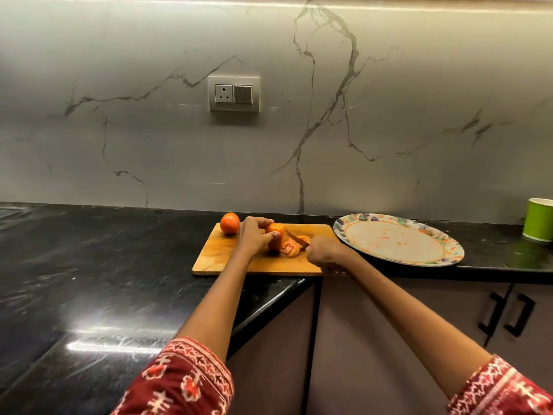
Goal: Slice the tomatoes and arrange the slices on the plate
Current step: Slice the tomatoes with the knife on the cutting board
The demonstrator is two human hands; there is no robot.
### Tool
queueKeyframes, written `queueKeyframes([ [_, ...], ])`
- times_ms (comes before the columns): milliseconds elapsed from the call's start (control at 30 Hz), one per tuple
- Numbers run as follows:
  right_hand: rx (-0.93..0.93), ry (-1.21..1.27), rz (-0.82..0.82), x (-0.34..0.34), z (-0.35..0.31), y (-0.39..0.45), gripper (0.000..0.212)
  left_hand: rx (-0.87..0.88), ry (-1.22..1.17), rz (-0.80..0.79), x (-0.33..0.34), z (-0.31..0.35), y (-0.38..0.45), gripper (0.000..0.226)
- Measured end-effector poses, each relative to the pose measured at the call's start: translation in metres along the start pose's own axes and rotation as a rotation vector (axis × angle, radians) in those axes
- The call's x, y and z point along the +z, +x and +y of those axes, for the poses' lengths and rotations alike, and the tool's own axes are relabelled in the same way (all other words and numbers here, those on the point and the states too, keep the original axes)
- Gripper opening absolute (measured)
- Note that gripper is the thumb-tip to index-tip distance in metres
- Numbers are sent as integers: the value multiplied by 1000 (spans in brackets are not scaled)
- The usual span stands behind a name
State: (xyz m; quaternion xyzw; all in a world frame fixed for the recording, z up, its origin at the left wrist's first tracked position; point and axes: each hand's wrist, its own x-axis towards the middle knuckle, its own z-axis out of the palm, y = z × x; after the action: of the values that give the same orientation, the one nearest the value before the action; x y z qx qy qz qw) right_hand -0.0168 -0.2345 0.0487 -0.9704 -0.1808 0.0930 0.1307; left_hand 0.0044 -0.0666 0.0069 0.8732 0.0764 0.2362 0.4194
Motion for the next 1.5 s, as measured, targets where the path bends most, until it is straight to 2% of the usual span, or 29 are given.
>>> queueKeyframes([
  [200, -22, 155, 160, -5, -4, -7, 35, -5, -8, 0, 1, 6, -8, 43],
  [533, -53, 220, 145, 9, -20, 0, 36, -11, 0, 36, 2, 6, -11, 45],
  [733, -47, 182, 211, 22, -22, 5, 15, 10, -1, 63, 4, 7, -11, 43],
  [967, -39, 170, 206, 24, -26, 15, 16, -3, 14, 98, 3, 12, -12, 40],
  [1067, -24, 176, 195, 18, -29, 20, 31, -2, 12, 84, 4, 15, -11, 39],
  [1167, -27, 167, 163, 14, -29, 23, 34, -8, 14, 85, 3, 14, -8, 38],
  [1300, -56, 135, 211, 24, -24, 23, 16, -7, 1, 99, 4, 11, -7, 36],
  [1400, -52, 135, 245, 36, -23, 24, 20, 11, -3, 114, 5, 10, -8, 37],
  [1500, -47, 150, 245, 33, -25, 26, 16, 25, 9, 137, 7, 11, -11, 37],
])
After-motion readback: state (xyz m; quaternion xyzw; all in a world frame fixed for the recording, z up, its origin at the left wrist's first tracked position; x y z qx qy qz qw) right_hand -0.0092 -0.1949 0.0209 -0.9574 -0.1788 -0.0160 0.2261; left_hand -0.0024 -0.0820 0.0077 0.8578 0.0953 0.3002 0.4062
